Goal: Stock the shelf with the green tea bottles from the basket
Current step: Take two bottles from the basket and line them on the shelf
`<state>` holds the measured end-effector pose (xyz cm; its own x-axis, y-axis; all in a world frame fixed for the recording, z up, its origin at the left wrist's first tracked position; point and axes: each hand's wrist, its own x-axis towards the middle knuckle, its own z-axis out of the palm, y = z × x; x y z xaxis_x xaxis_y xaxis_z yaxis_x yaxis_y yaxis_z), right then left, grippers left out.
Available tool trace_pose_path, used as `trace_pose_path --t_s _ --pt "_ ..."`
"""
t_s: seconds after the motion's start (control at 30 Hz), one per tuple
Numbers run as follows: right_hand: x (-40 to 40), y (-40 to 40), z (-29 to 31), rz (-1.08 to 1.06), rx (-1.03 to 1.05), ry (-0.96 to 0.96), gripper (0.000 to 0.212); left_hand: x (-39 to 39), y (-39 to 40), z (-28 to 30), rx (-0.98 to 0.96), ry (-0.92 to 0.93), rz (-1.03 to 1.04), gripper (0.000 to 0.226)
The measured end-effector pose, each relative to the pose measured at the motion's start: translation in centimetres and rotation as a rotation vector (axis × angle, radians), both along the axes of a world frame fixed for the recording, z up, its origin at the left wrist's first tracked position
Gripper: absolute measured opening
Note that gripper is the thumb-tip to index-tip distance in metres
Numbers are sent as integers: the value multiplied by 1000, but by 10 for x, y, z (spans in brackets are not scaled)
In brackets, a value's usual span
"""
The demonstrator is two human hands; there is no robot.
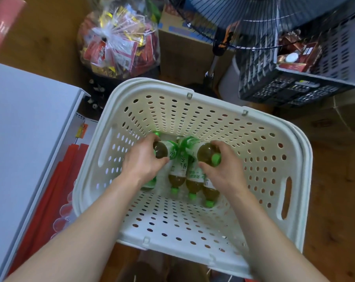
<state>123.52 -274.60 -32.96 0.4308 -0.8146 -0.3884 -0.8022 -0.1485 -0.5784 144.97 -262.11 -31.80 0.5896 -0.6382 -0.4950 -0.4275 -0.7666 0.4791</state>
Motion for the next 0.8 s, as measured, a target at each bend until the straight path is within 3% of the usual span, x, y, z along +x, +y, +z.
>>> trace_pose_path --t_s 0.13,0.27,0.47,0.63,0.8 --pt "1 1 -4 17 21 -149 63 -1 -2 5 -41 -15 38 65" --pt "3 -1 -8 -117 201 -341 52 5 -2 2 -82 -41 31 61" --pt "12 -1 11 -369 287 -521 39 6 -2 11 -206 36 163 82" --pt "9 -14 63 -176 324 -542 45 -2 -6 41 -343 104 202 86" --pt "22 -18 124 -32 375 -610 49 -5 3 83 -416 126 252 76"
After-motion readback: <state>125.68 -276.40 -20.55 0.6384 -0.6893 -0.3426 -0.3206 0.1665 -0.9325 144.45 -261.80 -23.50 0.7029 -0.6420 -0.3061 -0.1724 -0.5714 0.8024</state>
